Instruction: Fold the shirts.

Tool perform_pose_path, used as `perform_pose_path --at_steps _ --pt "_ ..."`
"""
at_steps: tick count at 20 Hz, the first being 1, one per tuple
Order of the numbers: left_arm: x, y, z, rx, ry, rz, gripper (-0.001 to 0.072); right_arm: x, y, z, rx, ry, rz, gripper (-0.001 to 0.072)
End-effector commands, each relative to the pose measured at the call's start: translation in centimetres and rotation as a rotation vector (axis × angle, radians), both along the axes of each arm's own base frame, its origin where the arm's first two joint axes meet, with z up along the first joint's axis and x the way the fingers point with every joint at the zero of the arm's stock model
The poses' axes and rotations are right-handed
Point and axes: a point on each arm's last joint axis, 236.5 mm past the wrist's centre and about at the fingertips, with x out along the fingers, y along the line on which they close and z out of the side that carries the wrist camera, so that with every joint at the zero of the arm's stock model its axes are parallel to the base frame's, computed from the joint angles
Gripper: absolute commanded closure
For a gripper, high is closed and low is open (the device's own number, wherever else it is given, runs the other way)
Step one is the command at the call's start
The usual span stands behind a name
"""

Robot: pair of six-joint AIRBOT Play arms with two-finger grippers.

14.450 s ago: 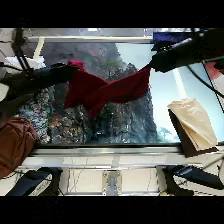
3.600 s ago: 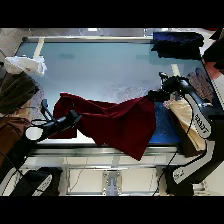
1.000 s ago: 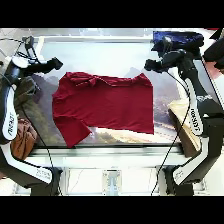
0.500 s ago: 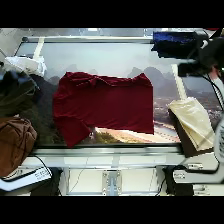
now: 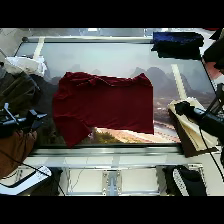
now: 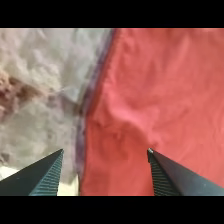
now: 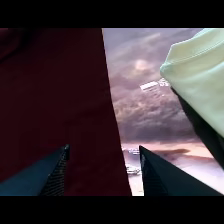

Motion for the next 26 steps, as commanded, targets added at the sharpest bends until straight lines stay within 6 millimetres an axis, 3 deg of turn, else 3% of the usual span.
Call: perform_pose_path --at_steps 1,4,8,11,14,15,16,17,20,23,26 --pt "0.9 -1.6 -2.5 -0.093 0.013 -0.069 0.0115 -1.6 0.7 -0.9 0.102 -0.040 -0.069 0.0219" --pt "2.9 -2.5 -3.2 -0.092 0.013 -0.150 0.0150 -1.6 0.8 -0.8 0.108 -0.039 -0.067 0.0220" --pt "5.3 -4.2 -4.0 -0.064 0.011 -0.231 0.0209 -1.2 0.7 1.0 0.103 -0.079 -0.065 0.0220" --pt "5.3 -5.5 -5.0 -0.066 0.032 -0.265 0.0209 -1.0 0.7 2.8 0.096 -0.112 -0.061 0.0220" --pt "5.1 -6.0 -4.8 -0.091 0.034 -0.275 0.0237 -1.2 0.8 4.1 0.091 -0.122 -0.053 0.0221" --pt "4.9 -6.3 -4.5 -0.106 0.036 -0.287 0.0346 -1.5 0.9 4.0 0.091 -0.106 -0.048 0.0221" --pt "4.8 -6.5 -4.4 -0.115 0.038 -0.295 0.0556 -1.9 1.1 3.5 0.094 -0.076 -0.041 0.0221" --pt "4.7 -6.6 -4.3 -0.117 0.038 -0.295 0.0688 -2.4 1.3 2.8 0.092 -0.041 -0.035 0.0221" --pt "4.7 -6.6 -4.3 -0.118 0.037 -0.297 0.0695 -3.6 1.8 0.0 0.105 0.103 -0.014 0.0221" --pt "4.4 -7.0 -4.0 -0.137 0.042 -0.312 0.0695 -4.6 3.0 -5.0 0.172 0.344 0.014 0.0223" --pt "4.1 -7.4 -3.8 -0.155 0.046 -0.326 0.0695 -4.5 6.4 -10.1 0.326 0.529 0.101 0.0248"
